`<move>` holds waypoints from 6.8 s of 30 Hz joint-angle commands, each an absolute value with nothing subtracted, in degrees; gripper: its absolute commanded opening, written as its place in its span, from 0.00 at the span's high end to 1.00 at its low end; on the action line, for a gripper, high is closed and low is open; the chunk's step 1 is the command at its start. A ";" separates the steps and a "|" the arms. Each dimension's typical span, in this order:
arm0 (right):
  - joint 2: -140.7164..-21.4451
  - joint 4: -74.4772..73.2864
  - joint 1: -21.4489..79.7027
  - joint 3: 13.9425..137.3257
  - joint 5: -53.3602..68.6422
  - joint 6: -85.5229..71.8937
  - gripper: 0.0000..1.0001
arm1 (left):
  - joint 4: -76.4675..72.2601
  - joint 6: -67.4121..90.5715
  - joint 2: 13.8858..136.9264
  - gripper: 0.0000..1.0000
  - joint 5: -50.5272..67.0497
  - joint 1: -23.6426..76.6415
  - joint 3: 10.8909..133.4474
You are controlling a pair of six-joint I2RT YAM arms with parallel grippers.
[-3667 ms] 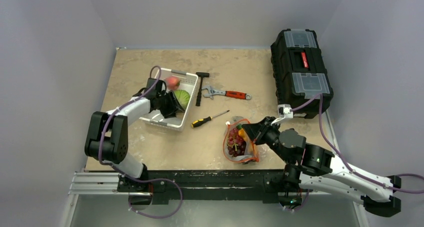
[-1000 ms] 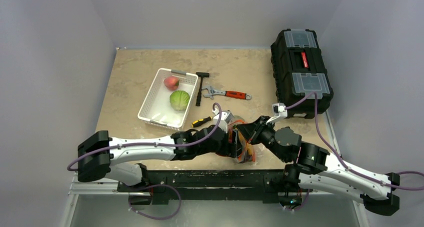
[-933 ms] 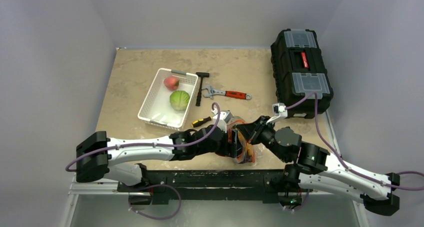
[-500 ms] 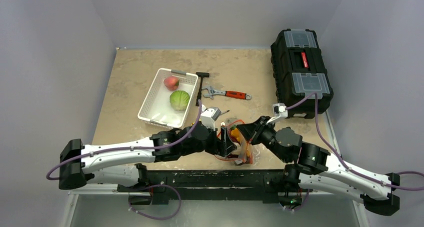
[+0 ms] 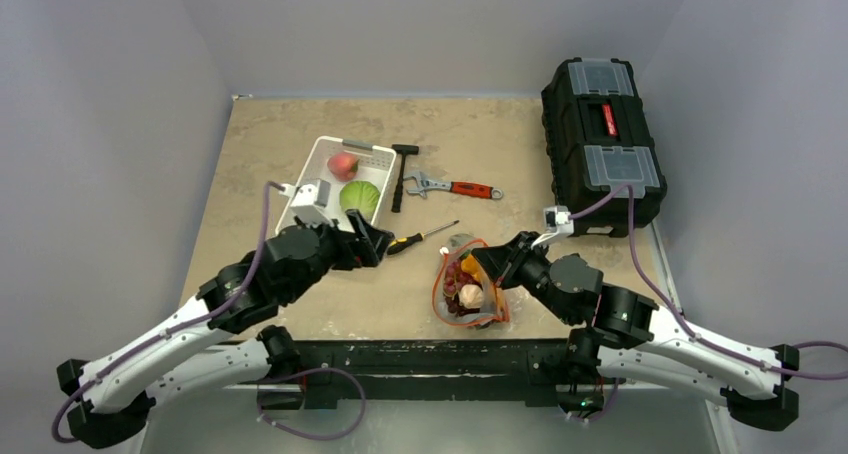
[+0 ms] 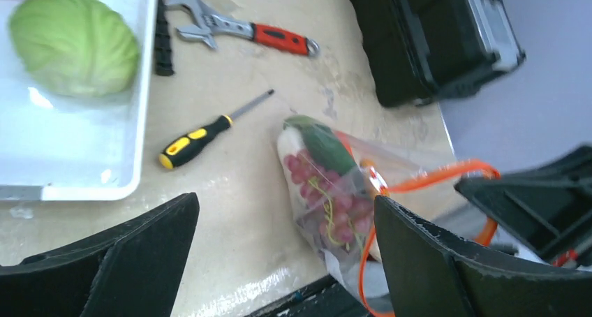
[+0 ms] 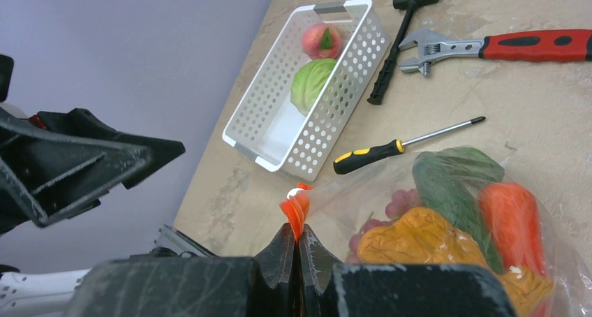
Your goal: Place the food in the zip-top bag and seal the zipper
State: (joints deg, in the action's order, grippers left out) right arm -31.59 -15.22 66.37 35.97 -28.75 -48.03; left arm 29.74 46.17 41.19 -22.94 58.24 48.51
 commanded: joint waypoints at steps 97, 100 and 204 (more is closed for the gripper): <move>-32.06 -9.90 66.49 37.71 -29.71 -47.38 1.00 | -3.64 46.29 50.22 0.88 16.94 53.05 41.13; -31.83 -9.85 66.44 37.63 -29.62 -47.57 1.00 | 1.06 41.70 51.86 0.88 11.06 61.01 44.08; -57.17 -18.74 66.46 57.03 -13.52 -19.09 0.78 | 27.29 63.98 40.19 1.00 -18.05 70.66 38.59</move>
